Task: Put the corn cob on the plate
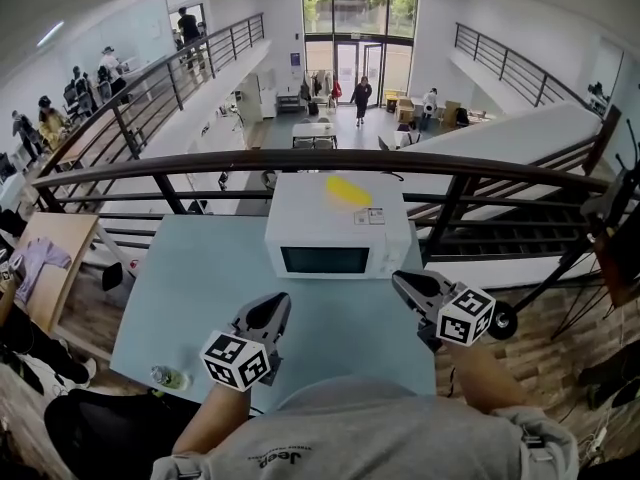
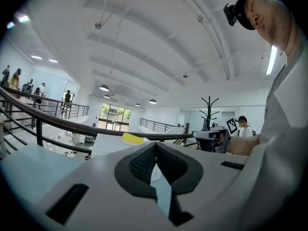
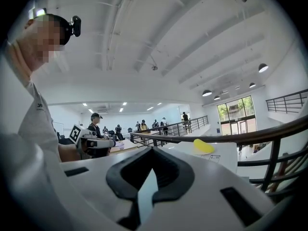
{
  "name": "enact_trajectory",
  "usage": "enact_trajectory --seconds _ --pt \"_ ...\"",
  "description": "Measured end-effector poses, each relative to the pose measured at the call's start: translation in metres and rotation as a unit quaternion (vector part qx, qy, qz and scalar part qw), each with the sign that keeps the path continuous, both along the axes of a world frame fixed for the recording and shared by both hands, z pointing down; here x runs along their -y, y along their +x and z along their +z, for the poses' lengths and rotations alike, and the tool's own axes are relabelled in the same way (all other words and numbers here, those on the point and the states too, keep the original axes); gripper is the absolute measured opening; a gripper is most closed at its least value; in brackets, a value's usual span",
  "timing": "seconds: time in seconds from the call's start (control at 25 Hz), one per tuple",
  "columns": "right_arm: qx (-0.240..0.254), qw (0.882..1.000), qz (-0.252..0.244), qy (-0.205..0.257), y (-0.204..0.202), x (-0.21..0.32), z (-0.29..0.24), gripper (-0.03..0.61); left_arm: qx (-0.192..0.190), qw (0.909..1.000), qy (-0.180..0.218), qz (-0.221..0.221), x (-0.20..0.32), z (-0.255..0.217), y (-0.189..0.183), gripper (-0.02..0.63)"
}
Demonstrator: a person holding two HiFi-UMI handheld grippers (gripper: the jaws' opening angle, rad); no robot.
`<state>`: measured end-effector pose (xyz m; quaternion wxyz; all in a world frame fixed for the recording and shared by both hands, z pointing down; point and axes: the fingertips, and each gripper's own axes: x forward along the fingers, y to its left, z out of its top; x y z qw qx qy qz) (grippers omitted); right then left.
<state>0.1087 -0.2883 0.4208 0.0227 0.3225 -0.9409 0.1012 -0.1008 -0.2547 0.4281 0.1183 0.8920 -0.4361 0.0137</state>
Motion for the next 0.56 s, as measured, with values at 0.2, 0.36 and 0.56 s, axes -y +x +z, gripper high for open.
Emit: enact_trajectory --seconds 0.2,0.36,0.56 --pt "-0.001 1.0 -0.001 0.001 0.0013 -0.0009 -0.0009 0.017 0.002 1.0 -0.002 0.001 -0.0016 0.0009 0.0014 0.017" --pt "-0.001 1.0 0.0 0.002 0.0013 -0.0031 -0.0008 0.017 0.002 1.0 -0.001 -0.001 -0.003 0.0007 -0.0009 0.018" --pt "-0.002 1.0 -0.001 0.002 0.0008 -0.0064 0.0012 0.016 0.002 1.0 -0.004 -0.001 -0.0056 0.0034 -0.0008 0.017"
